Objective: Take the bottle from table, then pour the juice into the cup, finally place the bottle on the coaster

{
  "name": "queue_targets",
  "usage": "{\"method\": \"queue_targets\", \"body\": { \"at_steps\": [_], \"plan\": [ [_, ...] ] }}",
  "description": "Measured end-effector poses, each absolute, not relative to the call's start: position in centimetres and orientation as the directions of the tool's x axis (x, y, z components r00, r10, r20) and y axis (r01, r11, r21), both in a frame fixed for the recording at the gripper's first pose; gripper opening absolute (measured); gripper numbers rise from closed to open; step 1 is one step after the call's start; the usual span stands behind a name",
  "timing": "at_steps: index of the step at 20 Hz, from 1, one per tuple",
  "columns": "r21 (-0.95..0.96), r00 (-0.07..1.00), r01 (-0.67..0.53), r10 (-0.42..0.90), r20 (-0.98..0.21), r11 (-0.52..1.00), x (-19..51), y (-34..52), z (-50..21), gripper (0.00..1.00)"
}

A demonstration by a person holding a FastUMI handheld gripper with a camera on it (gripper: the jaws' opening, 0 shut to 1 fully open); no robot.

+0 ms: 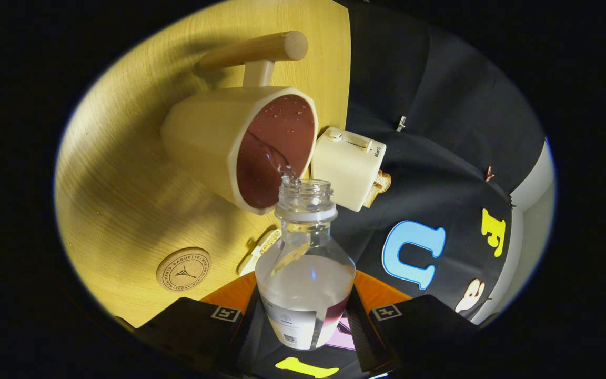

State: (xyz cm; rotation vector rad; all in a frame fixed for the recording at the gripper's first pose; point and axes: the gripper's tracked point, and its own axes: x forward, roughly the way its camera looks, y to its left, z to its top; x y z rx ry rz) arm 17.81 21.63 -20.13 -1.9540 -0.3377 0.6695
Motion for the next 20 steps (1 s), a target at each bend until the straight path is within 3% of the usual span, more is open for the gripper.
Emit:
{"method": "queue_targets", "body": {
  "at_steps": [20],
  "plan": [
    [-0.787, 0.784, 0.063, 0.518, -0.341, -0.613, 17.5, 22.5, -19.1, 0.75]
  ]
}}
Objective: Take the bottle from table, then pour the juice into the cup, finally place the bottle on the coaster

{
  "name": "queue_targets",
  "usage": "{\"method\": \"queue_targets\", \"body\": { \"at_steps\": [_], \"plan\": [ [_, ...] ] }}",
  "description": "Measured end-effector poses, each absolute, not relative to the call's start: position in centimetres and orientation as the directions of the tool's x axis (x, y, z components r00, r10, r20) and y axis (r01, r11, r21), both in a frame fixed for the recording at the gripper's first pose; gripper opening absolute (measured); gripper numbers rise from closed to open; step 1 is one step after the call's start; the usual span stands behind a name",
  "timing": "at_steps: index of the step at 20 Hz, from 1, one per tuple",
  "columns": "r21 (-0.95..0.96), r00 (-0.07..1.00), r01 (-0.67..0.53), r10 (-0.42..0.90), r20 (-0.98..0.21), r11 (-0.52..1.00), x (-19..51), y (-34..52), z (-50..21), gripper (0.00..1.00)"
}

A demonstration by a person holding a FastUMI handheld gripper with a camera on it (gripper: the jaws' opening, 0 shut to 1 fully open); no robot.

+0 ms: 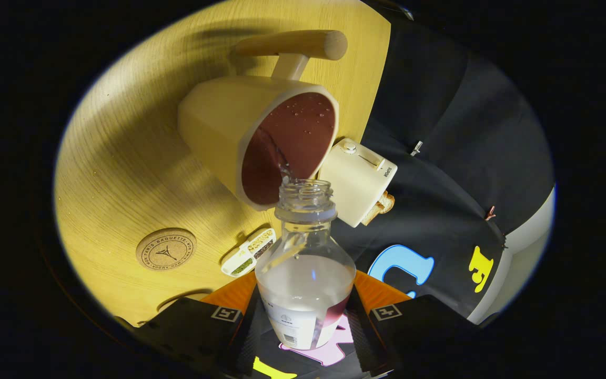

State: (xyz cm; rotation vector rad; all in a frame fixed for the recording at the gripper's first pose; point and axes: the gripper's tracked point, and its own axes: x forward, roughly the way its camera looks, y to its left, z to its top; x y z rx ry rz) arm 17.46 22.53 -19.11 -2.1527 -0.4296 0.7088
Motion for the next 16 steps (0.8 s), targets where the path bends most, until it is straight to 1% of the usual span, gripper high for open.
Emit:
{"method": "queue_targets", "body": {
  "at_steps": [9, 14, 16],
  "plan": [
    [-0.741, 0.77, 0.14, 0.543, -0.336, -0.656, 17.0, 23.6, -18.2, 0.75],
    [-0.73, 0.78, 0.142, 0.53, -0.334, -0.669, 17.3, 23.4, -17.8, 0.74],
    [-0.713, 0.772, 0.164, 0.538, -0.338, -0.682, 16.9, 23.6, -17.8, 0.75]
  ]
}}
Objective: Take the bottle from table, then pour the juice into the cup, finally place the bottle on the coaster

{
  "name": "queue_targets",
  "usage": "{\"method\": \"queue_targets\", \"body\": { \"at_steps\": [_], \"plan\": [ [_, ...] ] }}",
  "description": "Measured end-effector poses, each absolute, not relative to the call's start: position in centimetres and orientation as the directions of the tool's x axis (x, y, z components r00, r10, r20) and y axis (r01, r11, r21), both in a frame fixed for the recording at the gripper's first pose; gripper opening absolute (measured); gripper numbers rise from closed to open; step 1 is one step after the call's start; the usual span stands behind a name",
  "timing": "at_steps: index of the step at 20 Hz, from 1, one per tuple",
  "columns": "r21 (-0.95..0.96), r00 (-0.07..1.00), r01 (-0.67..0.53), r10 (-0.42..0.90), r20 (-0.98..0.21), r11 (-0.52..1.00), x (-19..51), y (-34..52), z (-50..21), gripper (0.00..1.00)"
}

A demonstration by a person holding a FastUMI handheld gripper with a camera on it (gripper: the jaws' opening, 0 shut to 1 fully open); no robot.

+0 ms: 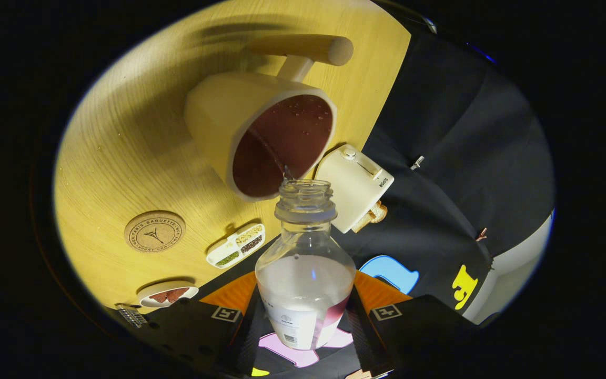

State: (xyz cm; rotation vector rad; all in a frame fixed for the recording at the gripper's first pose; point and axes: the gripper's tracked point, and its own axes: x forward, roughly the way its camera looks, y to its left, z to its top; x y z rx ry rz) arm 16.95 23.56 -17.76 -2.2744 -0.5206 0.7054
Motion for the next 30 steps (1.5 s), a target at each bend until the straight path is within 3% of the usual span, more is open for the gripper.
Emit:
{"method": "queue_targets", "body": {
  "at_steps": [30],
  "plan": [
    [-0.727, 0.791, 0.143, 0.519, -0.324, -0.671, 17.0, 24.4, -16.7, 0.75]
  ]
}}
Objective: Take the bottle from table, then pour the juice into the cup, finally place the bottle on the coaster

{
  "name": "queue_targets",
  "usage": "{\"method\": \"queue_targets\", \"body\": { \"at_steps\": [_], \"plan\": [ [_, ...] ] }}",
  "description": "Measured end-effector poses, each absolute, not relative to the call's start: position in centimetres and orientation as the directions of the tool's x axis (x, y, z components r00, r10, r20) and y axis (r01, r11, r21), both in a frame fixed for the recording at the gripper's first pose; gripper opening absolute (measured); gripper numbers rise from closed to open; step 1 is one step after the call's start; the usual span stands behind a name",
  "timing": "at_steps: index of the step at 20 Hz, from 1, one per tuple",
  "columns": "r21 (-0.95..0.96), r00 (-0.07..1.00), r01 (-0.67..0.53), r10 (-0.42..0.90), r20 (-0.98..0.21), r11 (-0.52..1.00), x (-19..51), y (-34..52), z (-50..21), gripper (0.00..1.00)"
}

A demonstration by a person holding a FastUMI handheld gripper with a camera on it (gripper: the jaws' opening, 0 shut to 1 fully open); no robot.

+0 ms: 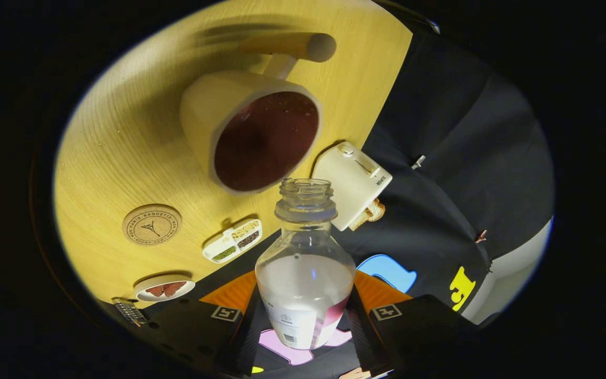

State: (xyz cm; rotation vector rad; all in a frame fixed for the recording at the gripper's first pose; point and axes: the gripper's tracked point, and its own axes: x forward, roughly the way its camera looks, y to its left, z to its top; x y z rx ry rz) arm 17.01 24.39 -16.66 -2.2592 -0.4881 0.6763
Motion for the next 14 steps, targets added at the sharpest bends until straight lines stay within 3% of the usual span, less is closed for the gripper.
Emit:
{"method": "queue_targets", "body": {
  "at_steps": [7, 14],
  "plan": [
    [-0.794, 0.776, 0.12, 0.555, -0.299, -0.596, 16.9, 24.3, -16.0, 0.75],
    [-0.939, 0.821, -0.109, 0.502, -0.271, -0.327, 16.3, 21.7, -14.8, 0.75]
  ]
}}
